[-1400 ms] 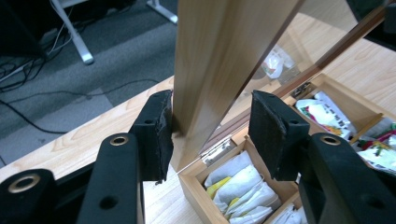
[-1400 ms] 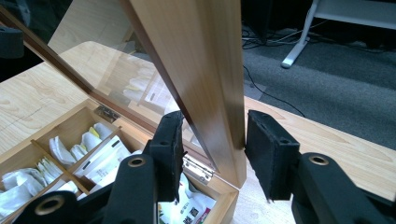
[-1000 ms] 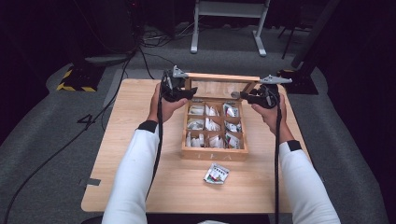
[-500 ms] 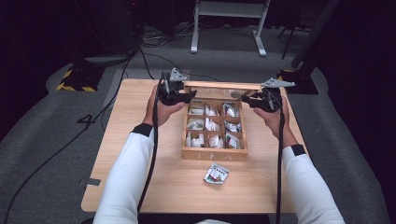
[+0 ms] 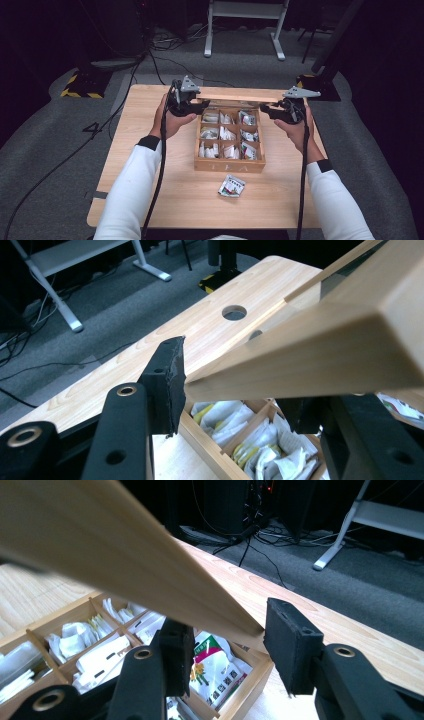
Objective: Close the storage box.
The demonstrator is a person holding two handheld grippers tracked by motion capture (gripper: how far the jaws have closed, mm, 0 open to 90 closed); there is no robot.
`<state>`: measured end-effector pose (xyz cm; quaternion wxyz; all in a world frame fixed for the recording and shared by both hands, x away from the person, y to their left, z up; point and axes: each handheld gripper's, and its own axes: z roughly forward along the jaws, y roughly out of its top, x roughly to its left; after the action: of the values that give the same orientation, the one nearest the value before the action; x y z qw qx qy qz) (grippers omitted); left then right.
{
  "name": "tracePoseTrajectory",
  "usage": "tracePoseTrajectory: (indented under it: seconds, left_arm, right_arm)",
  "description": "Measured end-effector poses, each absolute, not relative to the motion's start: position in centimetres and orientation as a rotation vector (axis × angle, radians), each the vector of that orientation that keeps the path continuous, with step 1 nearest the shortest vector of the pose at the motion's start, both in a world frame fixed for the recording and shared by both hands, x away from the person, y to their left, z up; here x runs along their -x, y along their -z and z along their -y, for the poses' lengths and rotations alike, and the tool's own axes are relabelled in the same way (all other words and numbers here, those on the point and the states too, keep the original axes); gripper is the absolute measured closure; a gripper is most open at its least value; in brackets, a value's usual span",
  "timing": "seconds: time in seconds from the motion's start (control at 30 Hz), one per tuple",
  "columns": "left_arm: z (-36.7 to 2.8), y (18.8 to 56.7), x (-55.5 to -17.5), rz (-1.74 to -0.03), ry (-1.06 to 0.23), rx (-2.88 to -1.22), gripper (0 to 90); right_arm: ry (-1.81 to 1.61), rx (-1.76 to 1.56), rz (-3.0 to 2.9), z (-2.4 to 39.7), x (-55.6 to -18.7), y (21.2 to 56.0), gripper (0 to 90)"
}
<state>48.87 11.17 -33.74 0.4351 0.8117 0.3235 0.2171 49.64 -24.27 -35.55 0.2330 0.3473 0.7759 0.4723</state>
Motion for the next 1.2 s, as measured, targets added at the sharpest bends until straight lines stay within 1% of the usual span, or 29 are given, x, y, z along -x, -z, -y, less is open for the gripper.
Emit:
tracePoseTrajectory:
  seconds: [0.13, 0.6, 1.2]
  left_arm:
    - [-11.3, 33.9, -48.5, -0.806, -0.527, -2.016, 49.9]
    - [-11.7, 34.1, -46.9, -0.766, -0.541, -2.031, 49.6]
    - [-12.0, 35.8, -44.7, -0.736, -0.524, -2.078, 45.2]
  right_arm:
    - [-1.29, -0.939, -2.145, 24.3, -49.3, 35.6, 54.6]
    - [-1.305, -0.88, -2.156, 24.7, -47.2, 35.3, 53.9]
    - [-1.303, -0.858, -2.192, 25.0, -45.1, 36.8, 51.5]
